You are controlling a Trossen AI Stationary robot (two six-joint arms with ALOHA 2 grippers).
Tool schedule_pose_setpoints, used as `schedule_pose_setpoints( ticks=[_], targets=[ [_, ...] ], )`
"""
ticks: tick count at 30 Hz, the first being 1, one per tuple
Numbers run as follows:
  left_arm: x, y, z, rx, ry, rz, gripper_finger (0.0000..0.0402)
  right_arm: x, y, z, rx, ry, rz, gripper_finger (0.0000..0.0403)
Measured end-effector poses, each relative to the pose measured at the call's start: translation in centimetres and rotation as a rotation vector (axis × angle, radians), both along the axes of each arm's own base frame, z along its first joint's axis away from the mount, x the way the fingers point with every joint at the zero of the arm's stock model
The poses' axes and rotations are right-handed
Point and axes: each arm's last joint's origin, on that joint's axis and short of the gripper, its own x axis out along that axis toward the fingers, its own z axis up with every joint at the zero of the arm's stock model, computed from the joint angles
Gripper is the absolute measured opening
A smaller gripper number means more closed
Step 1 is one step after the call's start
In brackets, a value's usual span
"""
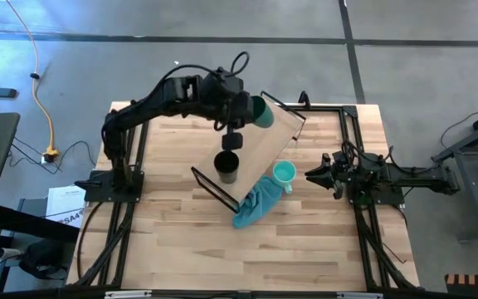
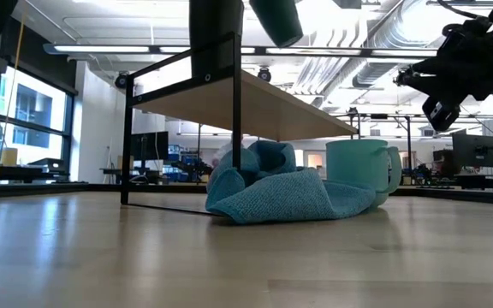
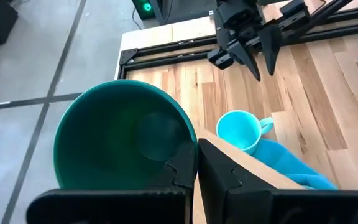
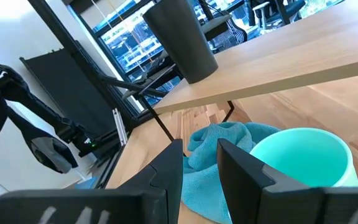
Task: Stack small to large cups/mugs on shelf
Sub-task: Put the green cup on the shelf
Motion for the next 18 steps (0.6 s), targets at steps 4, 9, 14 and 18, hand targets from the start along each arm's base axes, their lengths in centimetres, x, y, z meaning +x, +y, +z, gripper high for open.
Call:
schedule_pose_setpoints(
  ticks=[4,9,14,18],
  targets=[
    [-0.6,1.2,-0.3,-0.043,0.023,0.005,0.0000,0.0,0.0,0.0,0.000,0.001,0.000,0.0089],
    [-0.5,2.8,-1.1,-0.080,0.051,0.003,0.0000,0.0,0.0,0.0,0.000,0.003,-0.003,0.0089],
    [-1.1,3.6,-0.8,-0.013,0.054,-0.089,0.0000,0.0,0.0,0.0,0.006,0.004,-0.009,0.0089],
    [-1.5,4.2,-1.1,-0.010,0.089,-0.104,0.0000,0.0,0.0,0.0,0.040,0.006,-0.010,0.0089]
  ],
)
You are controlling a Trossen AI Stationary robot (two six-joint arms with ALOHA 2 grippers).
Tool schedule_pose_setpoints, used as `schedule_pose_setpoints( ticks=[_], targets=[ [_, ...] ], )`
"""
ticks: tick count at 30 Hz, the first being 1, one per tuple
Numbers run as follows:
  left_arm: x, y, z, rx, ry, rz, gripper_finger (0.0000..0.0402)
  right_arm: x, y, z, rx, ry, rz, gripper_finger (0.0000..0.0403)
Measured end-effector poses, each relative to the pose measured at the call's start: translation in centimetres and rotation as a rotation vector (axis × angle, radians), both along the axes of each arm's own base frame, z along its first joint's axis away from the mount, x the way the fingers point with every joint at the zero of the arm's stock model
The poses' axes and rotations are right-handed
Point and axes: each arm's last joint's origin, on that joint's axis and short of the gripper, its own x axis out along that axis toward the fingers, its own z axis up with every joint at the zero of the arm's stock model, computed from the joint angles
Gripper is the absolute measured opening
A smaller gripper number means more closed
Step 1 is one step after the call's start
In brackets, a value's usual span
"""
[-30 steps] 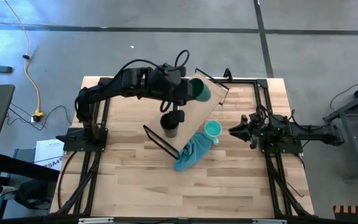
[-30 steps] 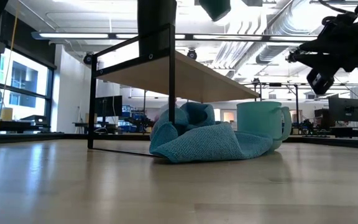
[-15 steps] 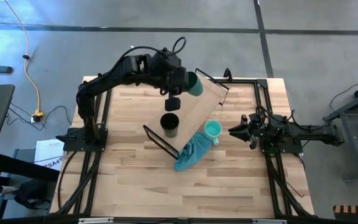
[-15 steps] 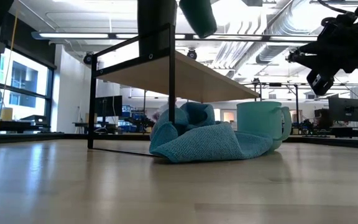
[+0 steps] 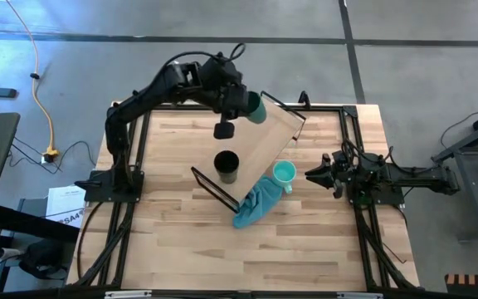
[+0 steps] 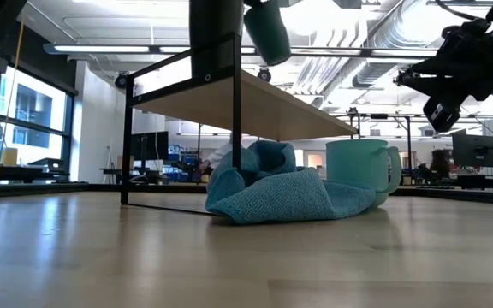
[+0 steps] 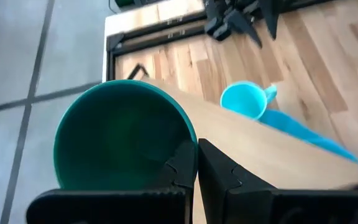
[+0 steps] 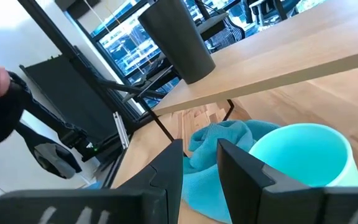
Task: Stack small to large cups/mugs on shelf
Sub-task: Put the green cup on the shelf
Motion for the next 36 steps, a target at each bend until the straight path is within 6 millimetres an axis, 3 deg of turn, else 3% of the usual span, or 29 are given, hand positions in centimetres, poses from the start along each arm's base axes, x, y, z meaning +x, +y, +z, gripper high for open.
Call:
schedule_pose_setpoints(
  ticks=[6,18,25,36],
  targets=[
    [-0.1,0.4,-0.5,-0.068,0.024,0.094,0.0000,0.0,0.0,0.0,0.018,0.001,-0.003,0.0089],
    [1.3,-0.5,-1.1,-0.445,-0.084,0.498,0.0000,0.0,-0.3,-0.1,-0.040,0.013,-0.096,0.0089],
    [2.3,-0.6,-1.6,-0.530,-0.132,0.630,0.0000,0.0,-0.3,-0.1,-0.047,0.013,-0.115,0.0089],
    [4.3,-0.5,-4.2,-0.639,-0.081,0.789,0.0000,0.0,-0.3,-0.1,-0.047,0.014,-0.113,0.0089]
  ],
)
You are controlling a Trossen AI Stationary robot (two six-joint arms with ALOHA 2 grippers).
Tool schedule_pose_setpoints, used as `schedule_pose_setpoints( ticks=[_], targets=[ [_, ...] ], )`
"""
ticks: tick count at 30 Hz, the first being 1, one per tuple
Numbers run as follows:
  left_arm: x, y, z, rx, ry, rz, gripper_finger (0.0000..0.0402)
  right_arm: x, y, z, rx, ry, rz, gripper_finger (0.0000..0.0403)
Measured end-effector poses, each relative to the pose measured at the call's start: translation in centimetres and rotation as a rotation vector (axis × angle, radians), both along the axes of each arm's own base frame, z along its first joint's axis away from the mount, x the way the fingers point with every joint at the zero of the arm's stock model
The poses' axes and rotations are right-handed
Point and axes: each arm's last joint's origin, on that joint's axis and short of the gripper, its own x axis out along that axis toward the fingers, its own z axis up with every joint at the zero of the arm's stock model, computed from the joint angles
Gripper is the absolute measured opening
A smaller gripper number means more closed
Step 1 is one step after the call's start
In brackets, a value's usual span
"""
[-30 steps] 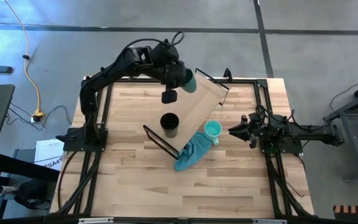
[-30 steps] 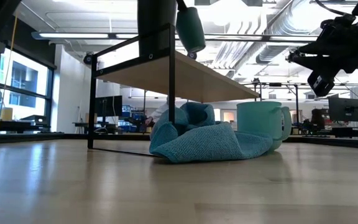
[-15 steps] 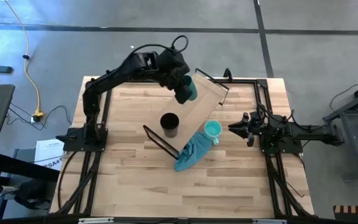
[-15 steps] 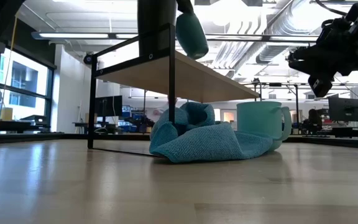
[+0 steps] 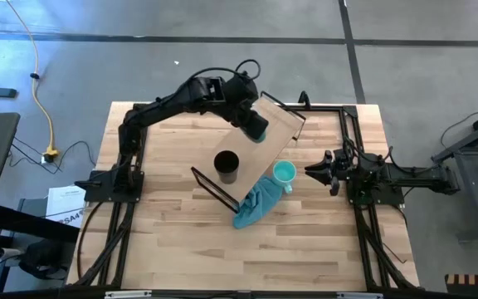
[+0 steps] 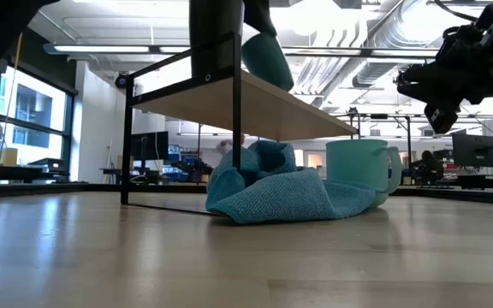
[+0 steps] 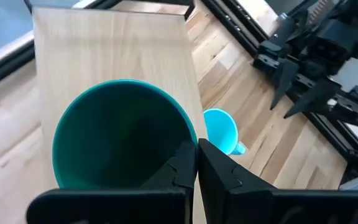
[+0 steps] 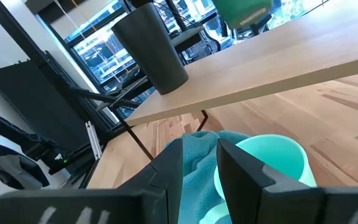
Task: Stack small to large cups/mugs on shelf
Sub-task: Put the green cup on the shelf
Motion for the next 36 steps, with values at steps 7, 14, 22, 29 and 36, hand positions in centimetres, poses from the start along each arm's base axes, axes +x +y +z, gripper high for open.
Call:
schedule_pose_setpoints(
  ticks=[7,14,22,29,36],
  targets=[
    [0.8,-1.2,-0.8,-0.035,0.033,0.024,0.0000,0.0,0.0,0.0,-0.001,0.000,0.006,0.0089],
    [0.6,-2.1,-0.9,-0.029,0.078,0.053,0.0000,0.0,0.0,0.0,-0.026,0.002,0.008,0.0089],
    [0.8,-3.4,-1.0,-0.029,0.093,0.047,0.0000,0.0,0.0,0.0,-0.026,0.002,0.007,0.0089],
    [0.8,-3.9,-1.1,-0.007,0.112,0.051,0.0000,0.0,0.0,0.0,-0.026,0.002,0.008,0.0089],
    [1.2,-4.2,-1.5,-0.005,0.126,0.039,0.0000,0.0,0.0,0.0,-0.018,0.002,0.007,0.0089]
  ],
)
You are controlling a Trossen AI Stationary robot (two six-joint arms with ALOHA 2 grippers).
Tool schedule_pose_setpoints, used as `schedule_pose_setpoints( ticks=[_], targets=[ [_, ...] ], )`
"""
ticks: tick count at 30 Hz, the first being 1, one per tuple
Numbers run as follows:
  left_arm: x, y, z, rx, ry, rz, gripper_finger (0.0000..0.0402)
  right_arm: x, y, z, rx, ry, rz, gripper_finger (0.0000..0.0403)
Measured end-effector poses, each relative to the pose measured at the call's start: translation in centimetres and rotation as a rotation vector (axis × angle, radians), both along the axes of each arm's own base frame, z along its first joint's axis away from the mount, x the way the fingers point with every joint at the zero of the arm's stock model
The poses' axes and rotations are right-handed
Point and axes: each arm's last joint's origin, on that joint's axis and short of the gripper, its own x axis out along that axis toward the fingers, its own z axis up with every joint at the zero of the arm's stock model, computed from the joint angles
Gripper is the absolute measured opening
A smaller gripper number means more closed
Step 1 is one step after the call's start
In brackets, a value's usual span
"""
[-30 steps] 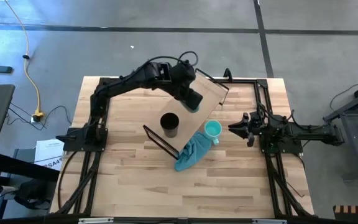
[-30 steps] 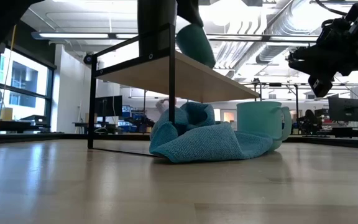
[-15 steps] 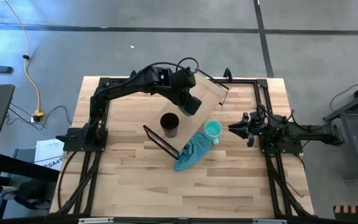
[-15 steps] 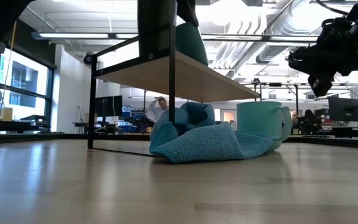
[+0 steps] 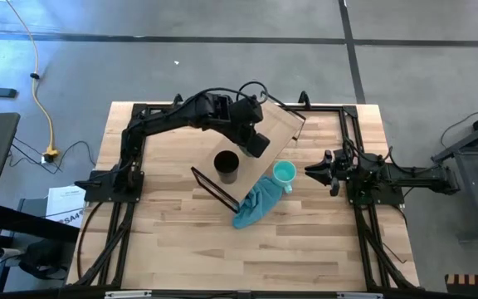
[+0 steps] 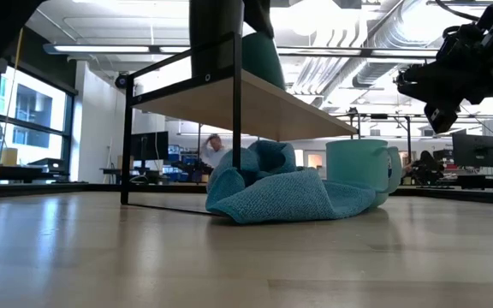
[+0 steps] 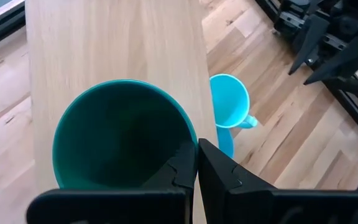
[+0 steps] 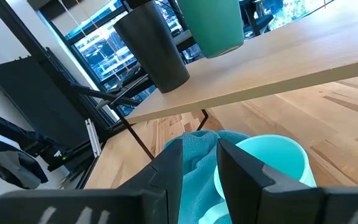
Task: Stack small to large cups/mugs on shelf
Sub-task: Put the green cup on the shelf
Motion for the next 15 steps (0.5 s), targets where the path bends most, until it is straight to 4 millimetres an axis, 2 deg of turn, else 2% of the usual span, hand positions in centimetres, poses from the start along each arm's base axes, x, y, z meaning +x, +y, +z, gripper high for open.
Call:
schedule_pose_setpoints(
  ticks=[15],
  targets=[
    [0.61,-0.30,-0.72,0.001,0.022,-0.024,0.0000,0.00,0.01,0.00,0.030,-0.002,0.000,0.0089]
  ],
)
